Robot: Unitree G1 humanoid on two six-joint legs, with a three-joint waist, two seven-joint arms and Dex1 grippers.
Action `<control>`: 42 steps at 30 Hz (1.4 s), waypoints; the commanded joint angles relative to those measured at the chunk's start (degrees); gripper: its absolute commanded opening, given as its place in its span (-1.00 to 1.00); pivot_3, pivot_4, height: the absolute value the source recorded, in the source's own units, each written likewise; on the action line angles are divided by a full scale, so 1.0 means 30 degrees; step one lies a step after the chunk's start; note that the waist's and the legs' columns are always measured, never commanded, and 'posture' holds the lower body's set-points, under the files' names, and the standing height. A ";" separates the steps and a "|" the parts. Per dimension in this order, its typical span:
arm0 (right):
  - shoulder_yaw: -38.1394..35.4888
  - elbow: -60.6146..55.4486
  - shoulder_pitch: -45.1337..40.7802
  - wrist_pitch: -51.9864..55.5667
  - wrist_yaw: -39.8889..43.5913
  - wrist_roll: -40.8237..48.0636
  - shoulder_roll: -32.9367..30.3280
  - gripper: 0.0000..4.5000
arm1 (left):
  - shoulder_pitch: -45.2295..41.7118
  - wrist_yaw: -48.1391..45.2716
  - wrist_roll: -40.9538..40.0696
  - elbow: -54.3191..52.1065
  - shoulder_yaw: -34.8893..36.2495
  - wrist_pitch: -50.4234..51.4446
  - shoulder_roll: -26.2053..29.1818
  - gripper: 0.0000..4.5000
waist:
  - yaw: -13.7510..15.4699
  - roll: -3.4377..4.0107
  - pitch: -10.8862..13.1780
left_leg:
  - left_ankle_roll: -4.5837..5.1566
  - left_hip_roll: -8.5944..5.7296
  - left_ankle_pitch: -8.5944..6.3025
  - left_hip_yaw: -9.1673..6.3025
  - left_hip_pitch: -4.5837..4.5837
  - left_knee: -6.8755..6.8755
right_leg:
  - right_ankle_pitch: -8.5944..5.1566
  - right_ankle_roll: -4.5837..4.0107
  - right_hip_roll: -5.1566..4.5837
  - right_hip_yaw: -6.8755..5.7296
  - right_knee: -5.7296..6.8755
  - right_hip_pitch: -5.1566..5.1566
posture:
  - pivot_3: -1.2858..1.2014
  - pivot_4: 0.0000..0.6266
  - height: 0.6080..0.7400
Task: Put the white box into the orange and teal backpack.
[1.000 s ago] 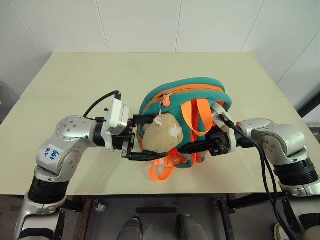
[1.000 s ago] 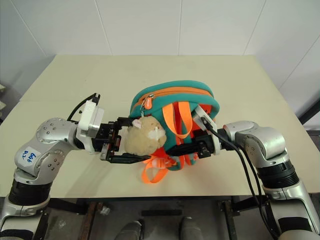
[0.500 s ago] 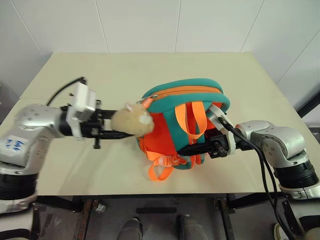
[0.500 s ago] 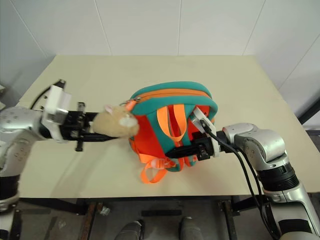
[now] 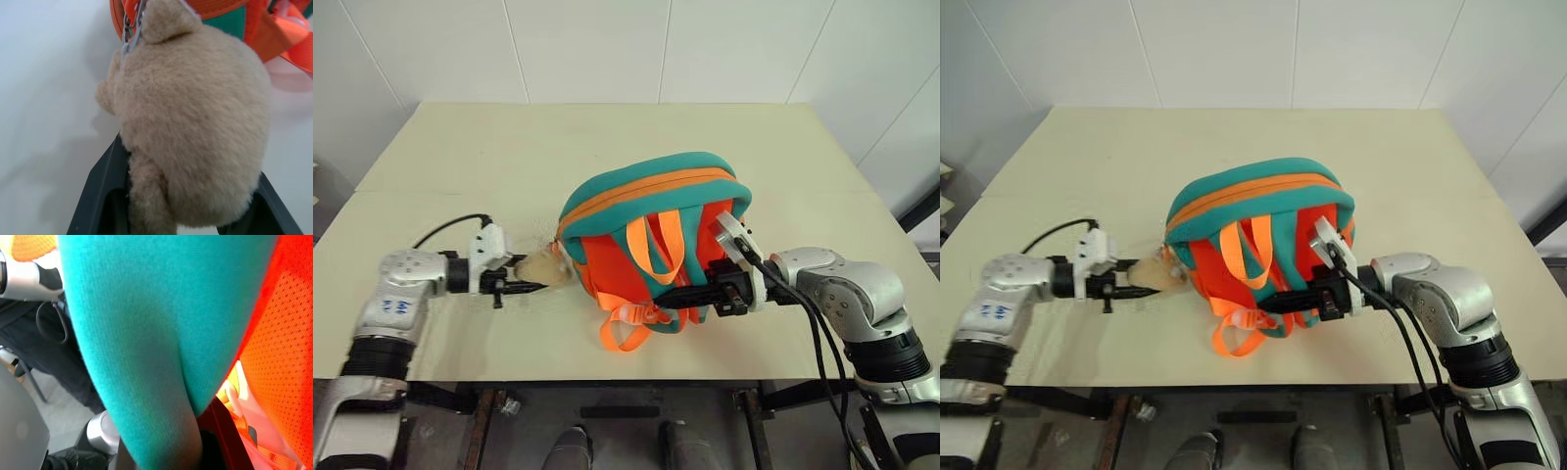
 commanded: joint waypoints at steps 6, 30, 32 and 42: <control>-0.0647 -0.0325 0.0906 -0.0399 -0.1007 -0.0166 -0.0104 -1.00 | 0.0568 0.0152 0.0817 0.0281 -0.0935 -0.0800 -0.1820 -0.21 | 0.0009 0.0008 -0.0006 | 0.0001 0.0004 0.0000 -0.0004 0.0025 -0.0004 | -0.0001 -0.0006 0.0002 0.0000 0.0021 0.0014 | 0.03 -0.52 1.00; -0.6465 0.1732 0.5715 -1.0102 -0.1800 -0.5042 -0.4087 0.99 | 0.4337 -0.0074 -0.2766 -0.7737 0.3502 0.3834 0.2046 1.00 | 0.0017 0.0010 -0.0003 | 0.0027 -0.0015 -0.0030 -0.0011 0.0066 -0.0024 | 0.0002 -0.0006 -0.0031 -0.0014 -0.0081 0.0125 | 0.03 -0.52 1.00; -0.6974 0.2091 0.6042 -1.0543 -0.1883 -0.5184 -0.4329 0.99 | 0.4188 -0.0003 -0.2858 -0.7753 0.3594 0.3731 0.1969 1.00 | -0.0009 0.0010 -0.0003 | 0.0027 -0.0014 -0.0030 -0.0010 0.0074 -0.0019 | -0.0014 -0.0035 -0.0028 -0.0014 -0.0083 0.0135 | 0.03 -0.52 1.00; -0.8645 0.2167 0.7243 -1.0622 -0.0674 -0.4595 -0.5693 0.99 | 0.4269 0.0215 -0.3226 -0.7718 0.4004 0.3180 0.1654 1.00 | 0.0000 0.0018 0.0002 | 0.0028 -0.0009 -0.0031 -0.0003 0.0073 -0.0033 | -0.0003 -0.0017 -0.0027 -0.0008 -0.0107 0.0137 | 0.03 -0.52 1.00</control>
